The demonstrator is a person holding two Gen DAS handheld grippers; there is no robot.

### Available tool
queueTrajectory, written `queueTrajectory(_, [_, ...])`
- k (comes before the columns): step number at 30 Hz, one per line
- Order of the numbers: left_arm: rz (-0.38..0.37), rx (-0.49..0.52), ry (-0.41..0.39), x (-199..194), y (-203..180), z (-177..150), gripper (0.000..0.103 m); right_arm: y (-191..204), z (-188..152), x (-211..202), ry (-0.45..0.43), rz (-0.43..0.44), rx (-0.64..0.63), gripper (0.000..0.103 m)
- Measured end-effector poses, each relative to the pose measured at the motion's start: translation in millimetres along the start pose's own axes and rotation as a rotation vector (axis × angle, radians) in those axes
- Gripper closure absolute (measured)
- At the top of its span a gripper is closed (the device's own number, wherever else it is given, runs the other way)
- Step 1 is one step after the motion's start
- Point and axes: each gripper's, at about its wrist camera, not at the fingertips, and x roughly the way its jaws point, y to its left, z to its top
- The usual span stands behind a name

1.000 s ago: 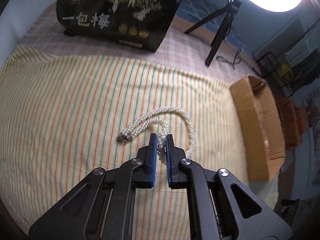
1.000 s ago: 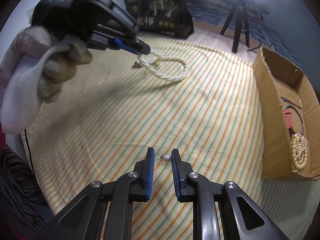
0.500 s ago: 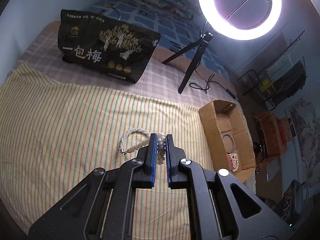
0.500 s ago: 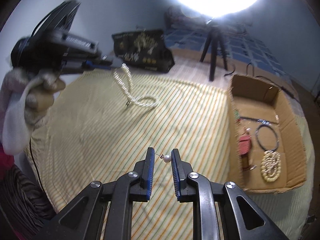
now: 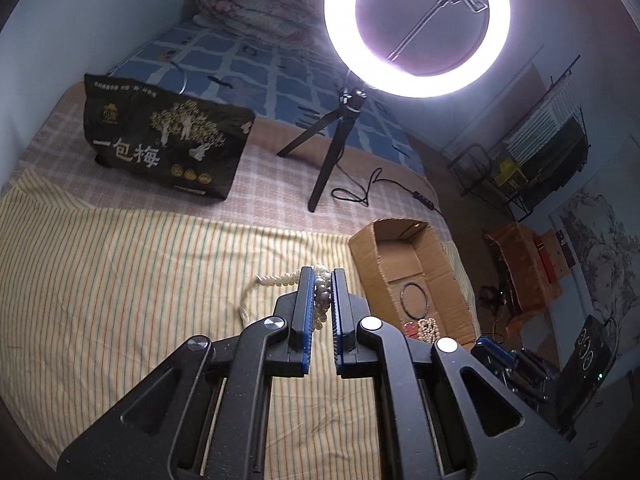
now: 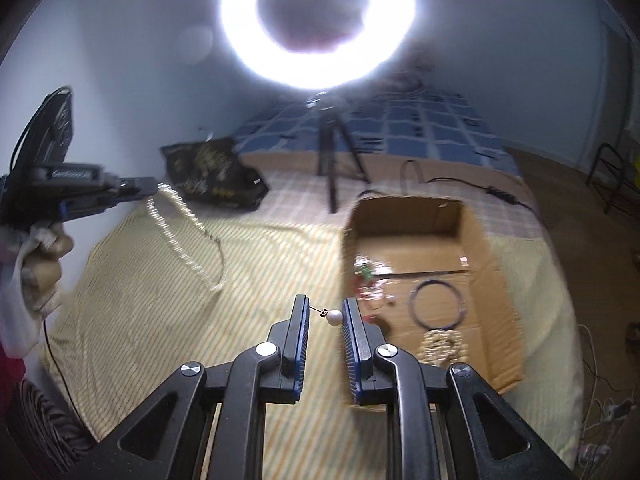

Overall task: Organize jewelry
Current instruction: 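Carry the earring in the right gripper and necklace in the left gripper into the box, then open the right gripper releasing the earring while the left gripper releases the necklace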

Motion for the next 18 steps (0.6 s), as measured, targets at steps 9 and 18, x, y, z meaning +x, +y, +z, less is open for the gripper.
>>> queueTrajectory(9, [-0.027, 0.064, -0.011, 1.6, -36.1, 11.8, 0.098, -31.5, 2.8, -1.8, 0.005, -0.045, 0.046, 0.088])
queueTrajectory(18, [-0.049, 0.131, -0.026, 5.6, -77.9, 32.1, 0.098, -48.2, 3.1, -1.9, 0.014, -0.06, 0.07, 0.088])
